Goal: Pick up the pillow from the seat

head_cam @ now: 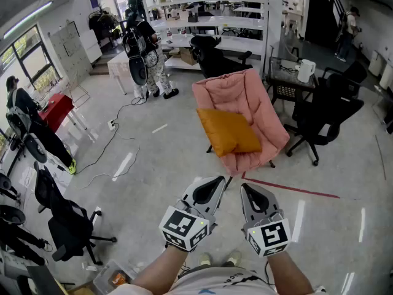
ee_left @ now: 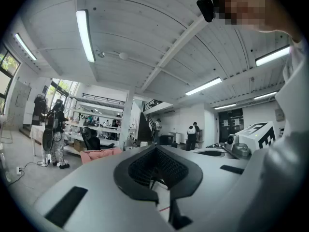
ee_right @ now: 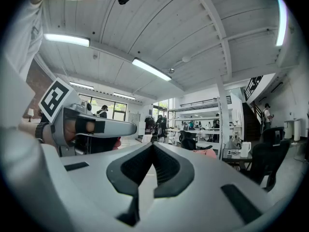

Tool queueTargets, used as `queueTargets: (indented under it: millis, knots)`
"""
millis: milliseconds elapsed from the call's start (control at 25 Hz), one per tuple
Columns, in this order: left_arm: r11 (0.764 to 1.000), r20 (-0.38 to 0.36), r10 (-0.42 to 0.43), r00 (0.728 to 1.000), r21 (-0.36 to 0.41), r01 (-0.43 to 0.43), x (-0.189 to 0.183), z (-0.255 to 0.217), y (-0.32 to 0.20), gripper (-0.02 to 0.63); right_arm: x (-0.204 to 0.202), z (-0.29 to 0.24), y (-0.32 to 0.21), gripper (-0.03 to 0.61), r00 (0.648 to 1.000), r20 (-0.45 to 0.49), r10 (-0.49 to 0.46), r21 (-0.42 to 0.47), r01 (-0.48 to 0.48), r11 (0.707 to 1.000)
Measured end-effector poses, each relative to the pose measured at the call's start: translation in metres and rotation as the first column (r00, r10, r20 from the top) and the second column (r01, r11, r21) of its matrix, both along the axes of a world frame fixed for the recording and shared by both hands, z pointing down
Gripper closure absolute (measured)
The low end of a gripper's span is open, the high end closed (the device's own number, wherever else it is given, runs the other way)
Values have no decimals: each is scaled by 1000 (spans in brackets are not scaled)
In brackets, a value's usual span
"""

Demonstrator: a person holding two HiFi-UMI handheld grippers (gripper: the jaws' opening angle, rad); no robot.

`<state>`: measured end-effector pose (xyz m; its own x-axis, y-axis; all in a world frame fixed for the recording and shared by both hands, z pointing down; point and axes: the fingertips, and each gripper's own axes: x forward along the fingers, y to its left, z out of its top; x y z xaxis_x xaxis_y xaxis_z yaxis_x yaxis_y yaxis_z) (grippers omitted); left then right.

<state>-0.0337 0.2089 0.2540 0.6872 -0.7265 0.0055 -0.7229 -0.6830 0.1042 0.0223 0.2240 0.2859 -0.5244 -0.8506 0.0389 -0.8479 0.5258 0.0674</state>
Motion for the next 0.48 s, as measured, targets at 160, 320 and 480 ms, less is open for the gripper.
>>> queueTargets:
  millis: [160,320,480]
  knots:
    - [1000,6,-3,1000,6,3,3,-2,-4,604,3,-3,-5,565,1000,3,-3,6,3,1000]
    - [1000,10,-3,1000,3,3,5,1,-5,604,4,0,-5,565,1000,-2,-2,2,2,1000]
    - [1000,5,-10,1000,-4,10,2,3,-4,604,3,2,-3,565,1000,1,-5,-3,5,1000]
